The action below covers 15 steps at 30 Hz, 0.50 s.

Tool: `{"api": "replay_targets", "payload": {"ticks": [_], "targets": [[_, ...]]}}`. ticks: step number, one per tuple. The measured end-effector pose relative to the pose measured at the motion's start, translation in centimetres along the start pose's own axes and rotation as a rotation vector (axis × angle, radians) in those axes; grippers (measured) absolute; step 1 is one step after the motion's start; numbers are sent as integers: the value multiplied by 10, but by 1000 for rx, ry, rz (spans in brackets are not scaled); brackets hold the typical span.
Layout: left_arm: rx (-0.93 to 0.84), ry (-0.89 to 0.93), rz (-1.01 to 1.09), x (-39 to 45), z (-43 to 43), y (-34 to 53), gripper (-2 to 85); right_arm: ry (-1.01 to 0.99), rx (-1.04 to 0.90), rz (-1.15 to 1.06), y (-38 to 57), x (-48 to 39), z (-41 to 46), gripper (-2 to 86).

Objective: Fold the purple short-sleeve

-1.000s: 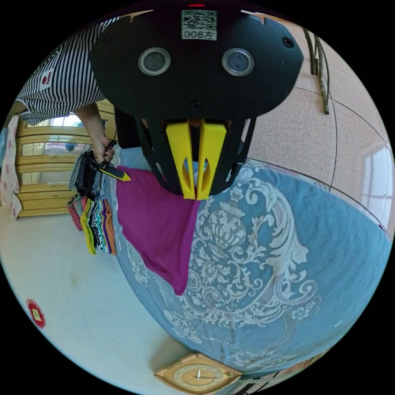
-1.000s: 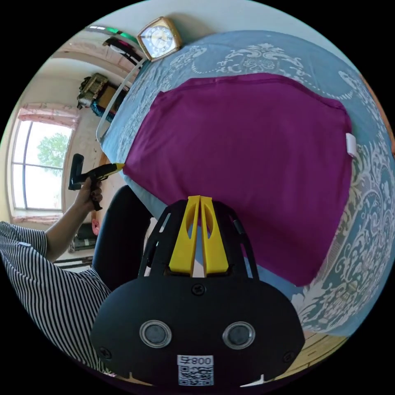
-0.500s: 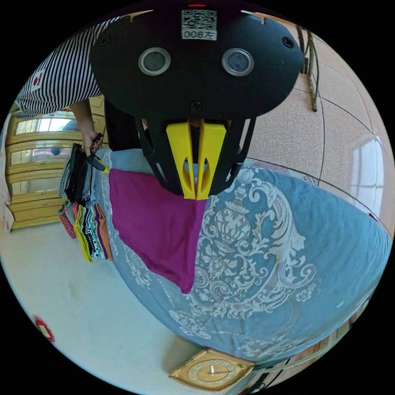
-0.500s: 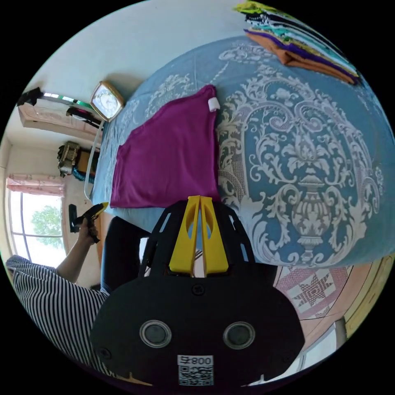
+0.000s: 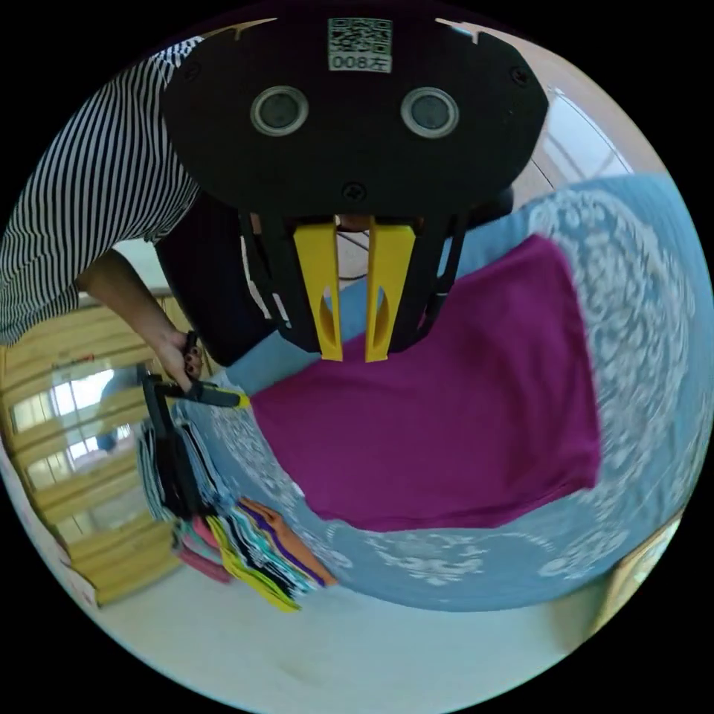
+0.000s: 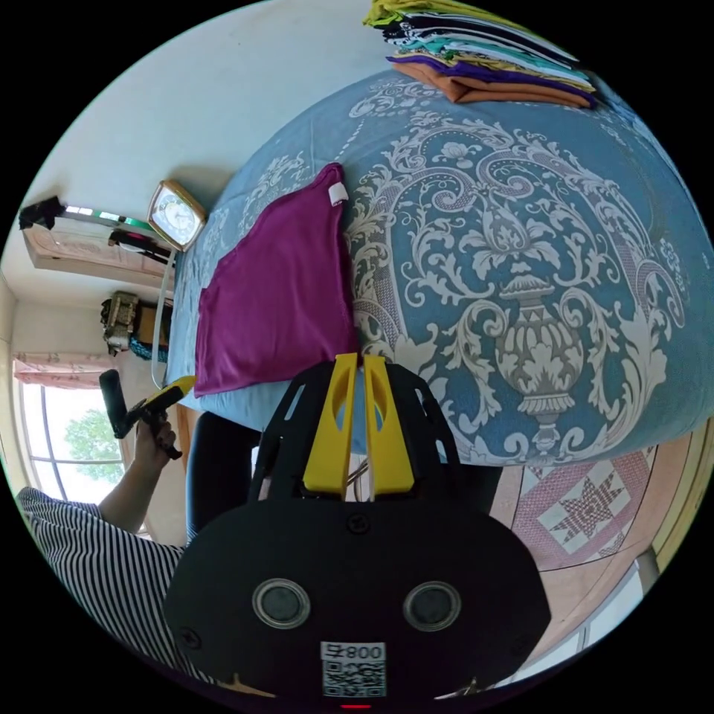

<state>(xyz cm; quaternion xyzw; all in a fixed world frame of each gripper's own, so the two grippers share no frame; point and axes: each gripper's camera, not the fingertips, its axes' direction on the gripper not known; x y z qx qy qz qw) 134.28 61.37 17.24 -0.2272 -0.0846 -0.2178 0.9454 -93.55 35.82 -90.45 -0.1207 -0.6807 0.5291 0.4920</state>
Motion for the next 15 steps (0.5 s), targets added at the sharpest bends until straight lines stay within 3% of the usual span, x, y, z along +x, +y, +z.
{"api": "replay_targets", "payload": {"ticks": [8, 15], "targets": [[-139, -11, 489, 208, 31, -112, 85, -194, 21, 34, 51, 55, 16, 4], [-179, -75, 603, 304, 21, -160, 91, -196, 82, -27, 91, 75, 26, 36]]}}
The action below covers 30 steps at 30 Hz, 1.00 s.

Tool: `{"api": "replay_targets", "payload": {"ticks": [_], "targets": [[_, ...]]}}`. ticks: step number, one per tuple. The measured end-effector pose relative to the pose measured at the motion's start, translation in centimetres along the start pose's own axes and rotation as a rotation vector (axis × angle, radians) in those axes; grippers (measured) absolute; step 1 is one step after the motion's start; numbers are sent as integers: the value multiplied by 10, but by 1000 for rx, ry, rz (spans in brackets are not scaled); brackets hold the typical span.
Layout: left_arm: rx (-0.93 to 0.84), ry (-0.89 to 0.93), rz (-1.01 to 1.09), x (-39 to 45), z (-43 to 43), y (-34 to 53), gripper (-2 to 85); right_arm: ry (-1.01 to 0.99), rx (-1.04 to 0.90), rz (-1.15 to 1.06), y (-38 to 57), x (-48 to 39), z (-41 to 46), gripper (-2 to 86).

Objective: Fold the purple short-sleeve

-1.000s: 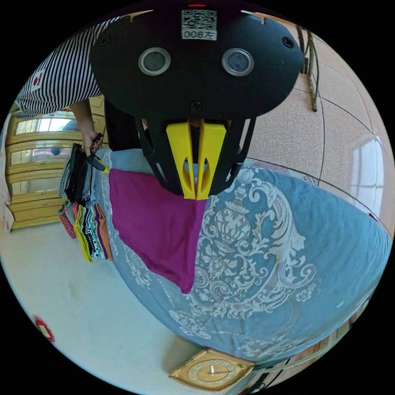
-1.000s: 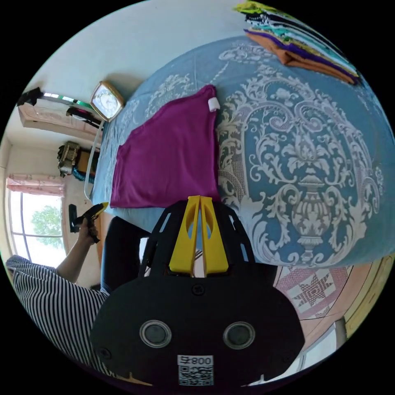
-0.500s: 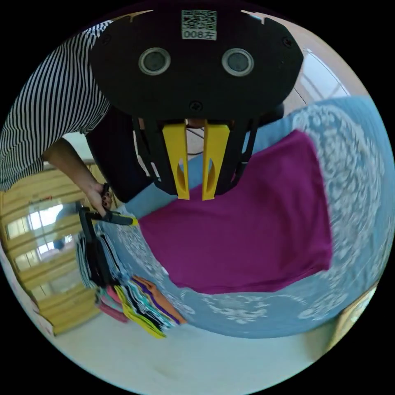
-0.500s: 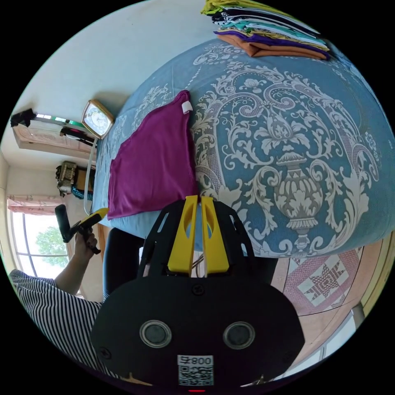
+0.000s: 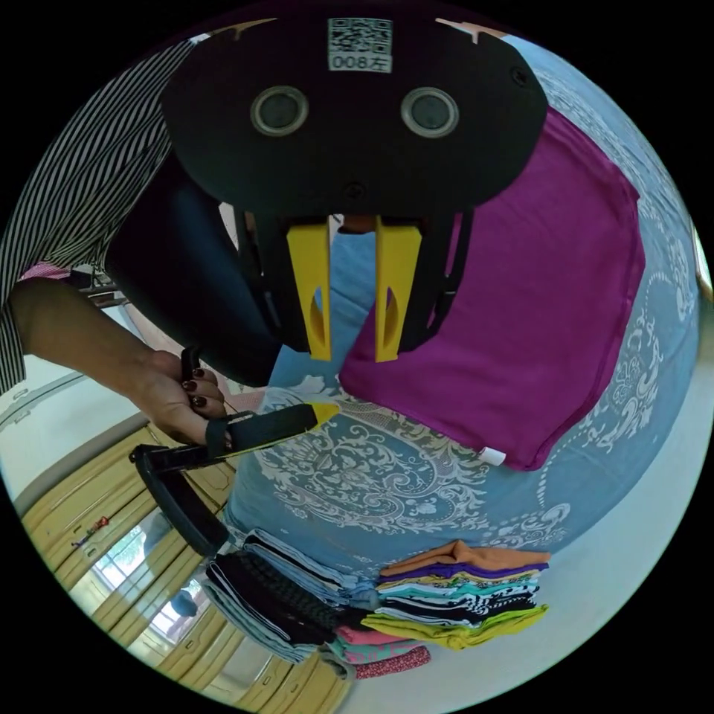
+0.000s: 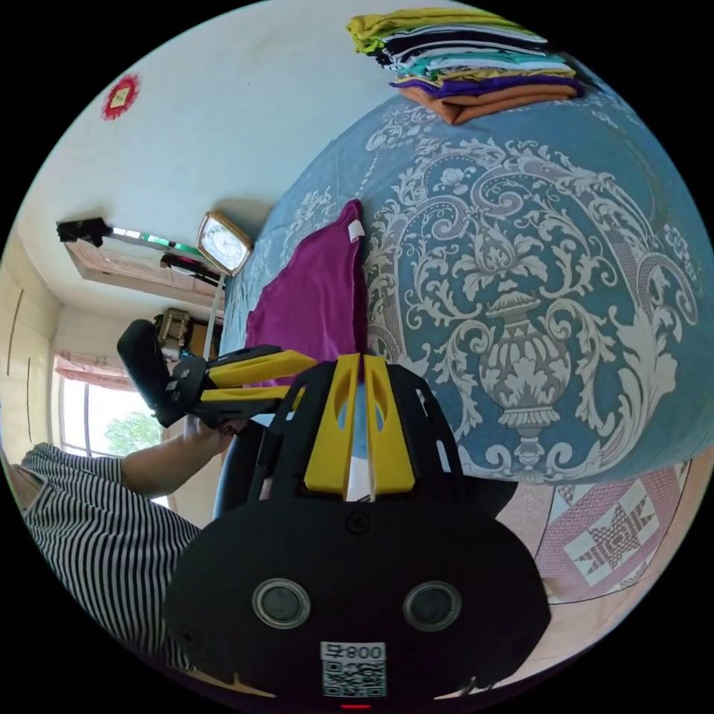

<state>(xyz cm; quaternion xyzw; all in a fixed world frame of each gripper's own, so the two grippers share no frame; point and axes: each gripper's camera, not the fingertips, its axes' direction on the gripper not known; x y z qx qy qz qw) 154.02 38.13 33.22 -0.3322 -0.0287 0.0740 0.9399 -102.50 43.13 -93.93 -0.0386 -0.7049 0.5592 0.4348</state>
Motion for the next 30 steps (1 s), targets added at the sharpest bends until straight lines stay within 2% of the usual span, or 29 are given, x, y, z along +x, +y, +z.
{"api": "replay_targets", "payload": {"ticks": [4, 8, 15, 19, 25, 30], "targets": [[-47, -13, -7, 19, -17, -29, 93, 30, -76, -42, 13, 5, 37, 54], [-70, -26, -8, 36, -37, -54, 94, 20, -102, -36, 23, 11, 66, 36], [-68, -91, 36, 66, -66, -89, 83, -175, -88, -42, 39, 15, 95, 13], [-78, -172, -15, 72, -83, -101, 34, -212, -114, -77, 39, 1, 120, 11], [39, -62, -151, 54, -126, -89, 20, -224, -15, -68, 9, 1, 142, 21], [103, 10, -230, 36, -149, -72, 17, -203, -34, -52, -49, -5, 193, 55]]}}
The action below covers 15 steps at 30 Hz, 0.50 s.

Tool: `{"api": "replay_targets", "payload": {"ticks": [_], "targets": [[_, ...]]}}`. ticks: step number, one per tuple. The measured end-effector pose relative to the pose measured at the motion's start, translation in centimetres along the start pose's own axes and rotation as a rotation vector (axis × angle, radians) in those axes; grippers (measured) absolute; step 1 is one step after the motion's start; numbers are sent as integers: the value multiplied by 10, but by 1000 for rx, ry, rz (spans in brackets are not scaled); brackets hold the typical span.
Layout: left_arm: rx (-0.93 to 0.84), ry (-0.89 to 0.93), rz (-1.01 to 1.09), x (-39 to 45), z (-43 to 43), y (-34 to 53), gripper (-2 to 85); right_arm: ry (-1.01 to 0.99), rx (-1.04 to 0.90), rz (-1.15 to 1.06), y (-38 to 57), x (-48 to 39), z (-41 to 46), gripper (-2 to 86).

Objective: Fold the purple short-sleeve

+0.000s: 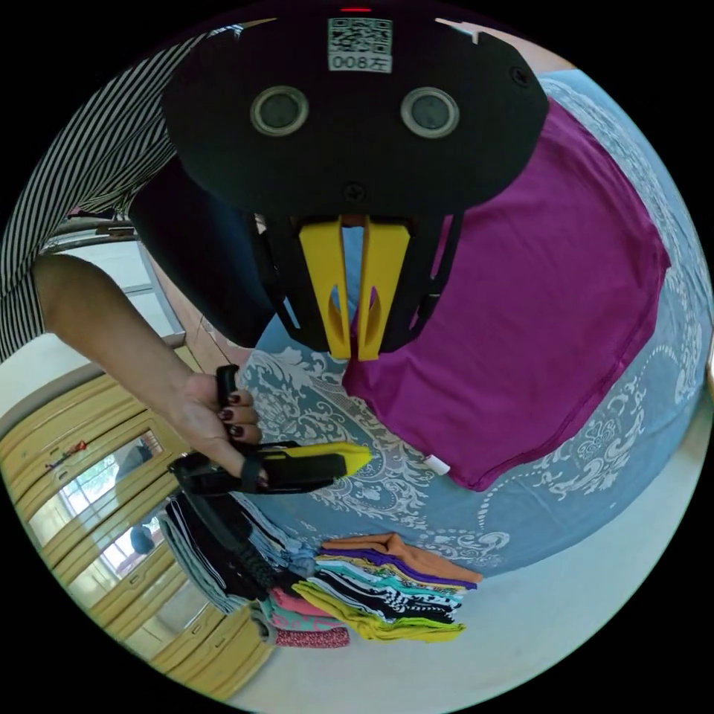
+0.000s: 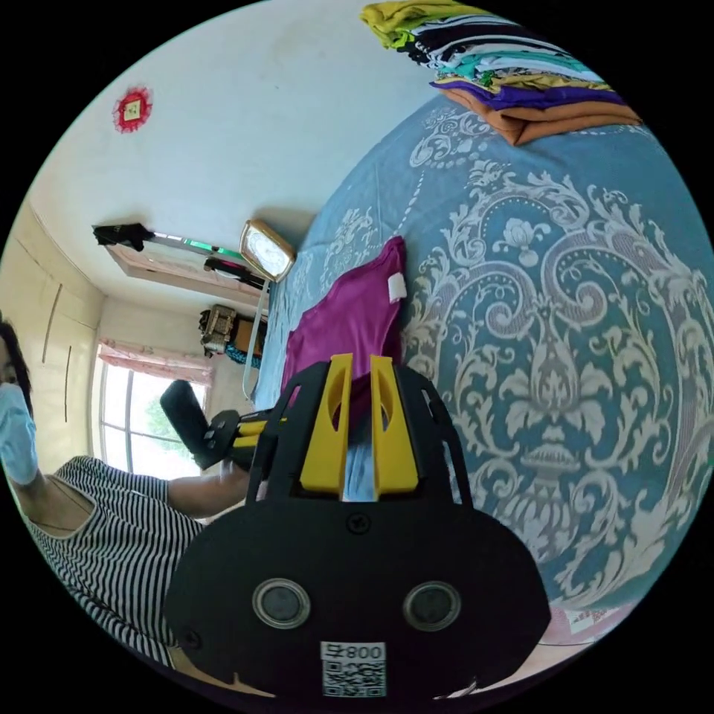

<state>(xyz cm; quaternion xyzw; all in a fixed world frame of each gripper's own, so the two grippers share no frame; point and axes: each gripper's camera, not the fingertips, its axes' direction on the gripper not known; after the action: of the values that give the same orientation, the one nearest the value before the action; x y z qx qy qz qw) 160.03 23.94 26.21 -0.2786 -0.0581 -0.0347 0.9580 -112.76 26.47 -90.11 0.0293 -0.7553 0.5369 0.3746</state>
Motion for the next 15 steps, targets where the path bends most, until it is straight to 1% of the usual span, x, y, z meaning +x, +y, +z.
{"api": "replay_targets", "payload": {"ticks": [3, 9, 15], "targets": [[21, 8, -11, -7, -12, 8, 16, 39, -40, 21, -40, -1, 42, 70], [40, 30, -29, -26, -23, 26, 16, 55, -85, 59, -110, -9, 126, 78], [38, 47, -16, -48, -21, 45, 16, 102, -163, 72, -171, -32, 218, 65]]}}
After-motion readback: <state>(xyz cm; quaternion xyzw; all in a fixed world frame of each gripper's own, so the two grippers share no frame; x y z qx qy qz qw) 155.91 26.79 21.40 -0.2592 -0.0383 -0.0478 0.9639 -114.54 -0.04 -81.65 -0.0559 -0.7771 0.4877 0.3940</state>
